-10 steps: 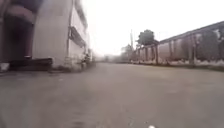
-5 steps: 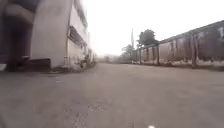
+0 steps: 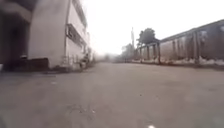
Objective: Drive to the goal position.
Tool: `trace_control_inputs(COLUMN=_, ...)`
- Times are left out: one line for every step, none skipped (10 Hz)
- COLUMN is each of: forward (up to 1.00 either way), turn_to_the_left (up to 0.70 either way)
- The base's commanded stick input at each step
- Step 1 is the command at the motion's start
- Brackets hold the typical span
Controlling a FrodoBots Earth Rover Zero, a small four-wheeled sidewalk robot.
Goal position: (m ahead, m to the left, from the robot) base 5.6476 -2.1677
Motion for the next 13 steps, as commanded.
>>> trace_control_inputs(forward=0.50, turn_to_the_left=0.00)
trace_control_inputs(forward=0.50, turn_to_the_left=0.00)
trace_control_inputs(forward=0.50, turn_to_the_left=0.00)
trace_control_inputs(forward=0.50, turn_to_the_left=0.00)
trace_control_inputs(forward=0.50, turn_to_the_left=0.00)
trace_control_inputs(forward=0.50, turn_to_the_left=0.00)
trace_control_inputs(forward=0.50, turn_to_the_left=0.00)
trace_control_inputs(forward=0.50, turn_to_the_left=0.00)
trace_control_inputs(forward=0.50, turn_to_the_left=0.00)
trace_control_inputs(forward=0.50, turn_to_the_left=0.00)
trace_control_inputs(forward=0.50, turn_to_the_left=0.00)
trace_control_inputs(forward=0.50, turn_to_the_left=0.00)
trace_control_inputs(forward=0.50, turn_to_the_left=0.00)
